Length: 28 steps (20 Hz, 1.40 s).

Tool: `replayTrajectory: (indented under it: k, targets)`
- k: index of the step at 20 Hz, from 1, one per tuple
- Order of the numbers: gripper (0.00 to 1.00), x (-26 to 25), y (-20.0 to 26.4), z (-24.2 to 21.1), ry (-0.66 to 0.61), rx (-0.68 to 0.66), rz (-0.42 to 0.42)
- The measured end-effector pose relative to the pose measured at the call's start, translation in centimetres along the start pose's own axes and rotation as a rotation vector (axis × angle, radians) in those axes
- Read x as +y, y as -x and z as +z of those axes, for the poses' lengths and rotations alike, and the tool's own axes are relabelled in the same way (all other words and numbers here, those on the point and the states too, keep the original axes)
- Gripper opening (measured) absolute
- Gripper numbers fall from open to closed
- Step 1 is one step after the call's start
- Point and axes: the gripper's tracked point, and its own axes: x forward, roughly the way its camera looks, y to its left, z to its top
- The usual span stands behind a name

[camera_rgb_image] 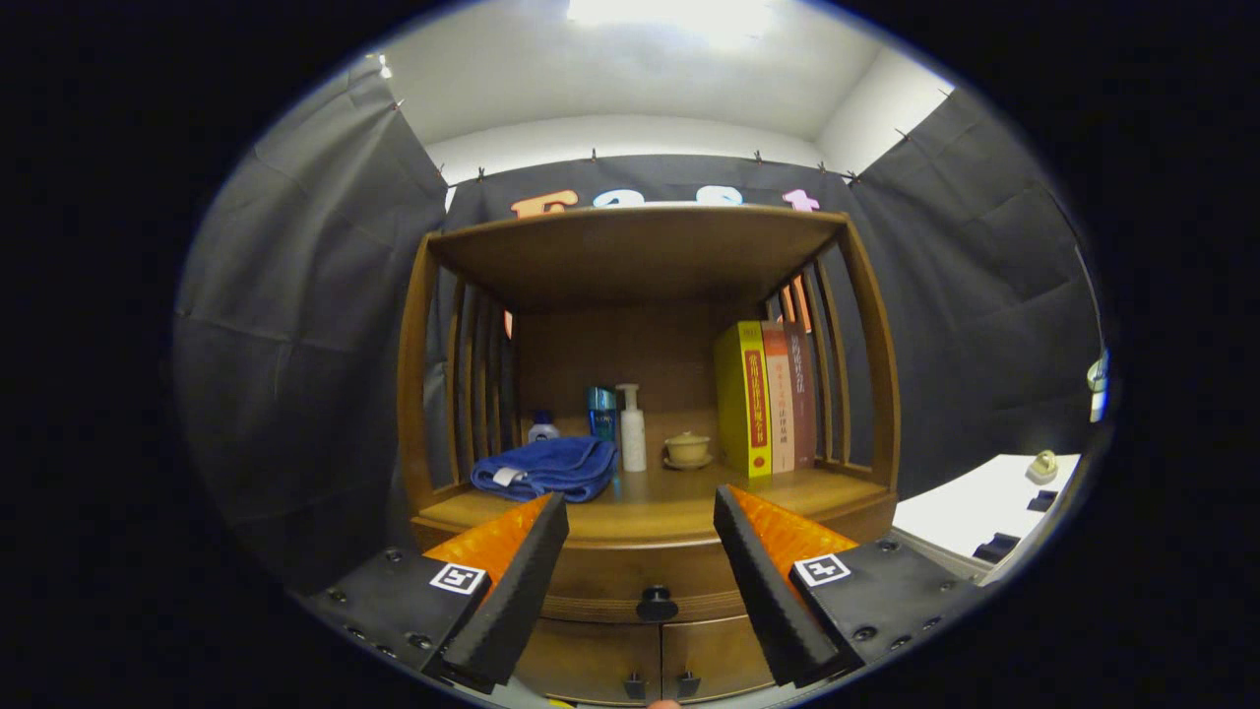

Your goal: Pull open the drawer, take out the items inside it, and place them on the countertop above the cabinet.

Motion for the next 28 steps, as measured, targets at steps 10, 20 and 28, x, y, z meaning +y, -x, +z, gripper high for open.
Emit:
replayTrajectory:
  k: [10,20,28]
  targets:
    - [0.98,-1.4,-6.4,-13.4,0.004,0.183,-0.028]
    - [0.79,-1.9,-7.8,-15.6,0.028,0.205,-0.017]
    - [0.58,-2.0,-8.9,-15.1,-0.035,0.179,-0.04]
